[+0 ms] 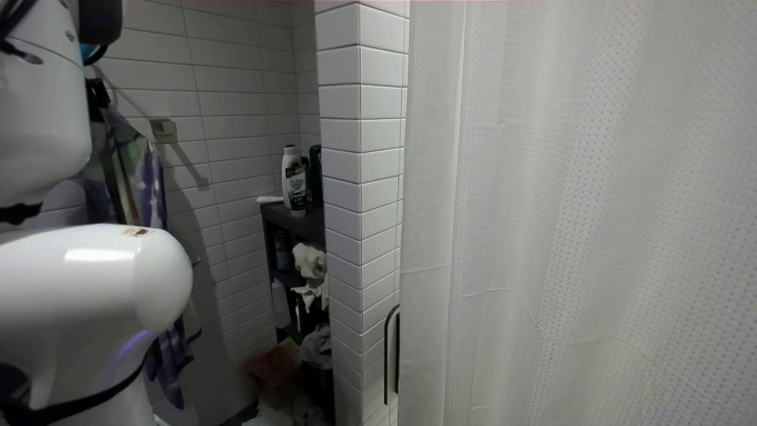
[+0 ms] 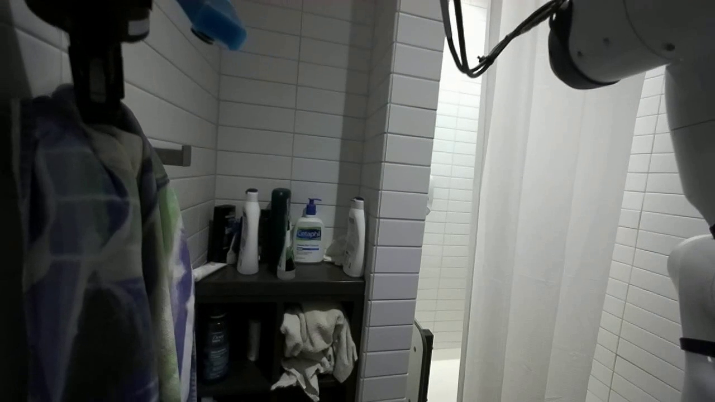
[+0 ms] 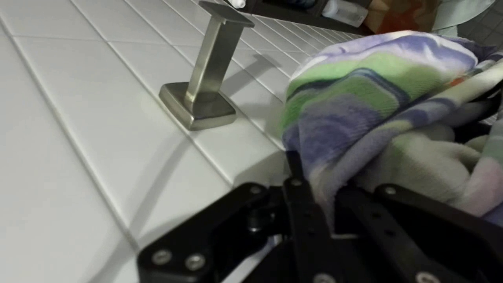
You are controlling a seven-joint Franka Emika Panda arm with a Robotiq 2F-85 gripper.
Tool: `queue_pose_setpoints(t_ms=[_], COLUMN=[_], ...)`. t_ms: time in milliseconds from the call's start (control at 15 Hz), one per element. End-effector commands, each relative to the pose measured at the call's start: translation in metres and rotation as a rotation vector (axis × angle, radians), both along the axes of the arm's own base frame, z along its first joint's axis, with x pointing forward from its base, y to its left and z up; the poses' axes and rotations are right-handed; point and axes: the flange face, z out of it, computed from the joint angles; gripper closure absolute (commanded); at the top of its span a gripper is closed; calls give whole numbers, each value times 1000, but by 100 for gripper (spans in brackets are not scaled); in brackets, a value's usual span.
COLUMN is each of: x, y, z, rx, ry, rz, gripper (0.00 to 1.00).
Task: Hang the towel on the hook
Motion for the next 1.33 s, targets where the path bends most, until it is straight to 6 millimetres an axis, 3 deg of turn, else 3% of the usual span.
queue_pose_setpoints(t_ms=[0, 600, 667, 733, 1267], x=[11, 15, 15, 15, 17], y=[15, -3, -4, -5, -10], z=[18, 10, 10, 11, 16], rx=[26, 46, 43, 39, 33], ry=[-11, 90, 99, 107, 106], rz=[22, 20, 22, 23, 36], gripper=[98, 98, 87, 67, 18])
